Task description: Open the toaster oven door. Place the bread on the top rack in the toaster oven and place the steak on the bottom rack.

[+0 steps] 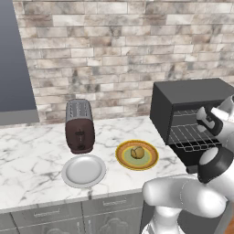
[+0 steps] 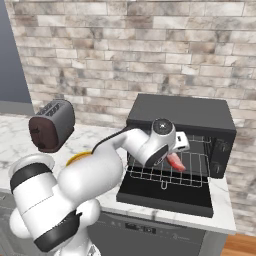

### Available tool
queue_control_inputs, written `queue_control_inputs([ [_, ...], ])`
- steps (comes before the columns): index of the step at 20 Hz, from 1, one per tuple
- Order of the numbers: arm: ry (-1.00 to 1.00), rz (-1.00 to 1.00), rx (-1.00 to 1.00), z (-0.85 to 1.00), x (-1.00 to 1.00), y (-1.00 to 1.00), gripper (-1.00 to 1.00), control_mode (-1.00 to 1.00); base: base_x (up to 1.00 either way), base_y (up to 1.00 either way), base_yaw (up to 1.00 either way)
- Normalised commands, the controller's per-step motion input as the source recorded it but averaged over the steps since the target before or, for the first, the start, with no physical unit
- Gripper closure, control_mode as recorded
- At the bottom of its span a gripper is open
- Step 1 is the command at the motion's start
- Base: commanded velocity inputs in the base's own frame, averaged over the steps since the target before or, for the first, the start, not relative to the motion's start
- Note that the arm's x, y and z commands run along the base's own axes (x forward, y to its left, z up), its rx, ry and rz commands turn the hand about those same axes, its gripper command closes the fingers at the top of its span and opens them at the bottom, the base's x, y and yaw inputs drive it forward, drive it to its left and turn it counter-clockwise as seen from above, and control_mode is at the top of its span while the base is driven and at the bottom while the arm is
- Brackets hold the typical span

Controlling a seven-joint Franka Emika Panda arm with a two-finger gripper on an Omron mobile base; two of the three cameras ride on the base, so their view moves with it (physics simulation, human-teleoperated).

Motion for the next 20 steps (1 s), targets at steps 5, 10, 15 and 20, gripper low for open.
queue_control_inputs([
  [5, -0.01, 0.00, 0.00, -0.09, 0.08, -0.04, 1.00, -1.00, 0.00, 0.00, 0.00],
  [10, 0.00, 0.00, 0.00, -0.01, 0.08, -0.03, 1.00, -1.00, 0.00, 0.00, 0.00],
  [15, 0.00, 0.00, 0.00, 0.00, 0.09, -0.03, 1.00, -1.00, 0.00, 0.00, 0.00],
  [20, 0.00, 0.00, 0.00, -0.06, 0.07, -0.01, 1.00, -1.00, 0.00, 0.00, 0.00],
])
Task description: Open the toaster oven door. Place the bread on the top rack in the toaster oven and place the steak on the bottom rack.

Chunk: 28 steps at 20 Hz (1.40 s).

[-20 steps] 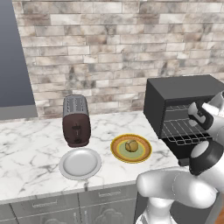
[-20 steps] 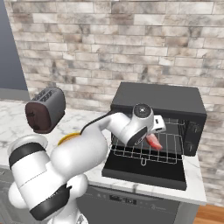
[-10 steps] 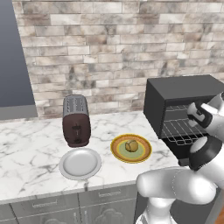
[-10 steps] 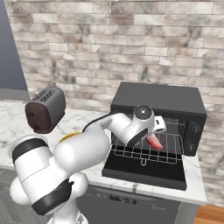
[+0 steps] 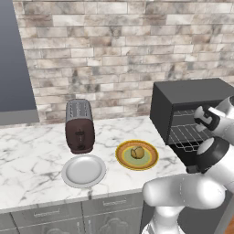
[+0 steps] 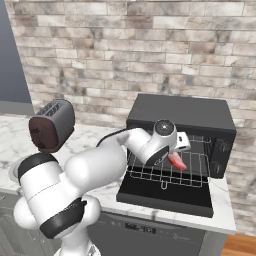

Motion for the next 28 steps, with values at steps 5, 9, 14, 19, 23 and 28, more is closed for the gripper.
queue_control_inputs([
  [5, 0.00, 0.00, 0.00, -0.08, 0.10, 0.00, 1.00, -1.00, 0.00, 0.00, 0.00],
  [9, -0.03, 0.00, 0.00, -0.04, 0.09, 0.00, 1.00, -1.00, 0.00, 0.00, 0.00],
  [14, -0.02, 0.00, 0.02, -0.07, 0.02, 0.00, 1.00, -1.00, 0.00, 0.00, 0.00],
  [19, -0.02, 0.00, 0.03, -0.11, 0.04, 0.00, 1.00, -1.00, 0.00, 0.00, 0.00],
  [23, 0.00, 0.02, 0.01, -0.06, 0.09, -0.01, 1.00, -1.00, 0.00, 0.00, 0.00],
  [28, 0.00, 0.03, 0.02, -0.08, 0.00, 0.00, 1.00, -1.00, 0.00, 0.00, 0.00],
])
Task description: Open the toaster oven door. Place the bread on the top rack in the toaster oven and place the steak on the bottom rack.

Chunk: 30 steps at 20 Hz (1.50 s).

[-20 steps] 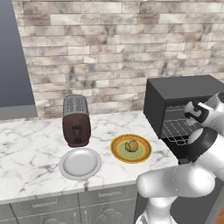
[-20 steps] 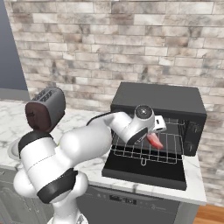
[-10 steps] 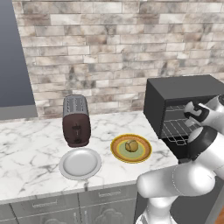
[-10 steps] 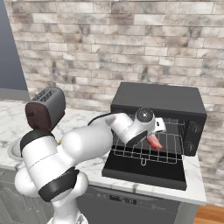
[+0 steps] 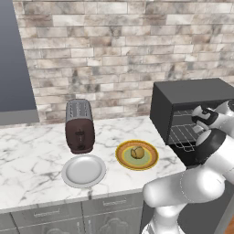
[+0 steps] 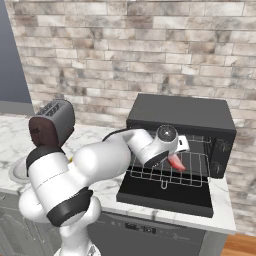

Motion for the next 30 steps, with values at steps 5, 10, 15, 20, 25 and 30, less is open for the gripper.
queue_control_inputs([
  [5, 0.00, 0.05, 0.01, -0.05, -0.01, -0.01, 1.00, -1.00, 0.00, 0.00, 0.00],
  [10, 0.00, 0.02, 0.00, -0.04, -0.17, -0.02, 1.00, -1.00, 0.00, 0.00, 0.00],
  [15, 0.04, 0.00, 0.00, -0.08, -0.15, 0.00, 1.00, -1.00, 0.00, 0.00, 0.00],
  [20, 0.04, 0.00, 0.00, -0.12, -0.02, 0.06, -1.00, -1.00, 0.00, 0.00, 0.00],
  [25, 0.01, 0.00, 0.00, -0.14, 0.00, 0.05, -1.00, -1.00, 0.00, 0.00, 0.00],
  [30, 0.00, 0.00, 0.00, -0.05, -0.04, 0.00, -1.00, -1.00, 0.00, 0.00, 0.00],
])
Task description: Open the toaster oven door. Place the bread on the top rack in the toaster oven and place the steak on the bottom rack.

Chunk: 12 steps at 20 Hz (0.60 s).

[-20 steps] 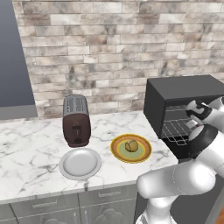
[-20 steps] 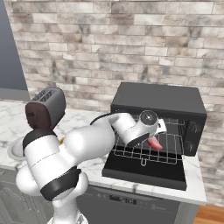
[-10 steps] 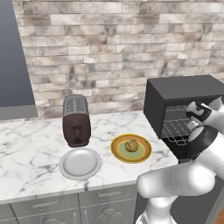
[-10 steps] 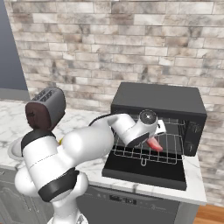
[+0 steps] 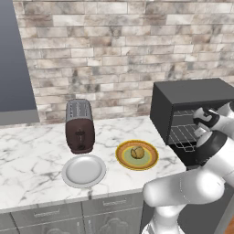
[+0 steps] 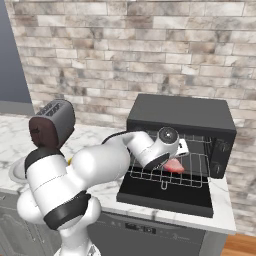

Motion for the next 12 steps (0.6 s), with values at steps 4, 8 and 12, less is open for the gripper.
queue_control_inputs([
  [4, 0.00, 0.00, 0.00, 0.00, -0.02, 0.02, -1.00, -1.00, 0.00, 0.00, 0.00],
  [8, 0.00, 0.00, 0.00, 0.14, -0.05, 0.09, -1.00, -1.00, 0.00, 0.00, 0.00],
  [12, 0.00, -0.03, 0.00, 0.27, -0.12, 0.09, -1.00, -1.00, 0.00, 0.00, 0.00],
])
